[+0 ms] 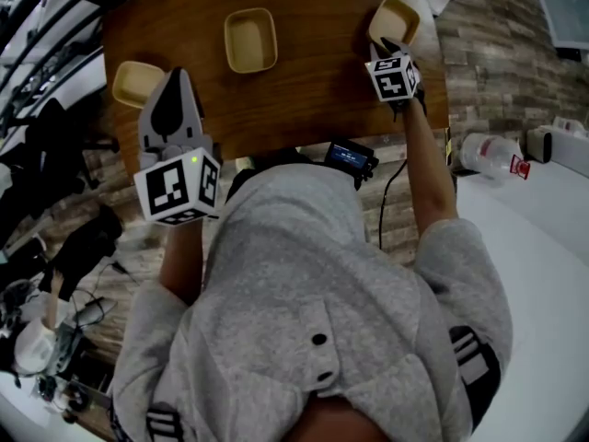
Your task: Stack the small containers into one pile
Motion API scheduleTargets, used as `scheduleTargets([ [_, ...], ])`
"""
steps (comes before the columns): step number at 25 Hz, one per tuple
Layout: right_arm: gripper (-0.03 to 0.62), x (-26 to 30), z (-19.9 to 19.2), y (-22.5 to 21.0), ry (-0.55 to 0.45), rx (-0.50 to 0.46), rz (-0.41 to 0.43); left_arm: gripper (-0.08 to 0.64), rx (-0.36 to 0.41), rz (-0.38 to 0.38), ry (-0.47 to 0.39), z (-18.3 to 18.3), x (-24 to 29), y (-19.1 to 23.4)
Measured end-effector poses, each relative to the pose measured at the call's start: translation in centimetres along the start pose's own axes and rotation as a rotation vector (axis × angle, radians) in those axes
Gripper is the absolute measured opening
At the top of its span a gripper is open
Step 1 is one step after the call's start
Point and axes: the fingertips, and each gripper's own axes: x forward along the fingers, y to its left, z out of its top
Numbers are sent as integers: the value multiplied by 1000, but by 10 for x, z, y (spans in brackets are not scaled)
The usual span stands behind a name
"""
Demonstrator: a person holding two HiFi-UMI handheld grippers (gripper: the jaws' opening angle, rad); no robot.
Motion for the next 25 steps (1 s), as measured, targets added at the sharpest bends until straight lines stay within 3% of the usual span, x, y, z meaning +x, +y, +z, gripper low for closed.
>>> scheduleTargets([
  [12, 63, 27, -2, 11, 76, -45, 35, 11, -30, 38, 22, -11, -7, 10],
  [25, 26, 26, 4, 14, 79, -124, 32, 11, -58, 48, 13, -12, -10, 18],
])
